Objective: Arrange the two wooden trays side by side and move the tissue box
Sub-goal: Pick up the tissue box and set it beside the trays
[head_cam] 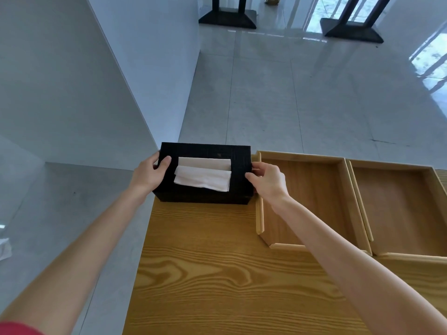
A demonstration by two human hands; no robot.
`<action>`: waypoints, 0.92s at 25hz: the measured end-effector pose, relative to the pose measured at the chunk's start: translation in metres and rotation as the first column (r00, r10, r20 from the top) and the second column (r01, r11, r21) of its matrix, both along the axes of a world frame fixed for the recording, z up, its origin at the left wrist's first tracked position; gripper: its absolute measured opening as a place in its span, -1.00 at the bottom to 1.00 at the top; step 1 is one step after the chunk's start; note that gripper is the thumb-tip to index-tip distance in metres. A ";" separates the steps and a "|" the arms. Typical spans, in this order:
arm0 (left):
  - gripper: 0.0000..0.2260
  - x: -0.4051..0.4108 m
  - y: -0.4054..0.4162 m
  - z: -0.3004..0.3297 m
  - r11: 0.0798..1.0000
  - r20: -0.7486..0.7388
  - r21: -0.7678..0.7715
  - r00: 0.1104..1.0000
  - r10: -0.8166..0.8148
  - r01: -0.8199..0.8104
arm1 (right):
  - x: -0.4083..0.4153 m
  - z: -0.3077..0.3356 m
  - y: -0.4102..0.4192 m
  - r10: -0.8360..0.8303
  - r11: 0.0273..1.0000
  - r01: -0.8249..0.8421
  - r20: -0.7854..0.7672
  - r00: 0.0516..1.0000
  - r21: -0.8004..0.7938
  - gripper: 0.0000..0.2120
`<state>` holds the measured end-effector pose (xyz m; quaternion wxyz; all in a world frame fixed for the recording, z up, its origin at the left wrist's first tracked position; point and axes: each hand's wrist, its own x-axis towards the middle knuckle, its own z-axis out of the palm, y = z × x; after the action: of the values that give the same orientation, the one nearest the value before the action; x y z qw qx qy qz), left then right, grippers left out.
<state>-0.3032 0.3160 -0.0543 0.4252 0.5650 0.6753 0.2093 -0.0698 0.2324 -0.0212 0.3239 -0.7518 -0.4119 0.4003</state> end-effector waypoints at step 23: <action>-0.57 -0.010 0.025 -0.017 1.000 0.133 -0.010 0.991 0.022 -0.021 | -0.008 -0.013 0.017 -0.012 0.999 0.013 -0.013 1.000 0.047 -0.62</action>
<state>-0.3132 0.3412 -0.0714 0.4696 0.5406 0.6524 0.2482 -0.0776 0.2492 -0.0344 0.3466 -0.7439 -0.4146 0.3931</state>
